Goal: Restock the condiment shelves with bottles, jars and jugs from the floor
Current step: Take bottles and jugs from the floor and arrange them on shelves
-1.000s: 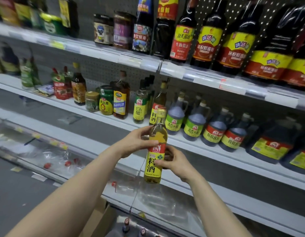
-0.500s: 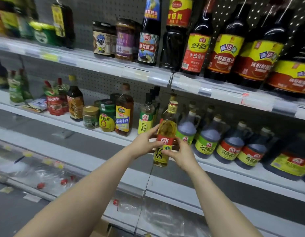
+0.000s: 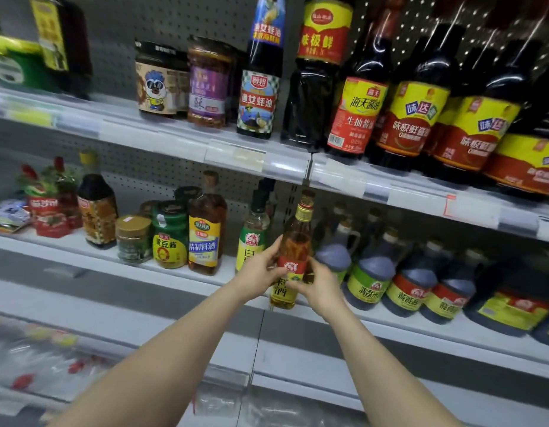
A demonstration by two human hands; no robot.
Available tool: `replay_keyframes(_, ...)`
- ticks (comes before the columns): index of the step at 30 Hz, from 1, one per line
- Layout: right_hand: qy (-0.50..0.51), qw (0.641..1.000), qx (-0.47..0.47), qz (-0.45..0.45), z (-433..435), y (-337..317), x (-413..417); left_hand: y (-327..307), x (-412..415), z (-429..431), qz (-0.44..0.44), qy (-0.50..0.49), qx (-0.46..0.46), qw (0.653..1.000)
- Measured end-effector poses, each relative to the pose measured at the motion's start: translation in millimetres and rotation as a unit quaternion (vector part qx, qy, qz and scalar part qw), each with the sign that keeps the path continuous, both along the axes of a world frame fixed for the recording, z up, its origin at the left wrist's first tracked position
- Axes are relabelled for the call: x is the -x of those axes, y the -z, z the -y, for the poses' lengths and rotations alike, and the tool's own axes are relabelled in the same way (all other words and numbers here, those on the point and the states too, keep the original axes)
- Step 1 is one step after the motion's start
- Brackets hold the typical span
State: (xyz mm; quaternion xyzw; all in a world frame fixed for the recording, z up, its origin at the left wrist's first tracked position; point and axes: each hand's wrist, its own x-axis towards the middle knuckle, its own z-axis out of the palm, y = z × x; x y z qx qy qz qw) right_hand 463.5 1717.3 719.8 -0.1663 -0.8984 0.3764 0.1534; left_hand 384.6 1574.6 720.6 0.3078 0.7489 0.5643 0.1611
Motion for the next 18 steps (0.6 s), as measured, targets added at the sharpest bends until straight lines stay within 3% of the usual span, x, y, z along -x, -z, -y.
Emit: replay_keyframes(18, 0.032, 0.999, 0.013, 0.022, -4, 18, 22, 28, 20, -15, -0.045, -0.015, 0.056, 0.997)
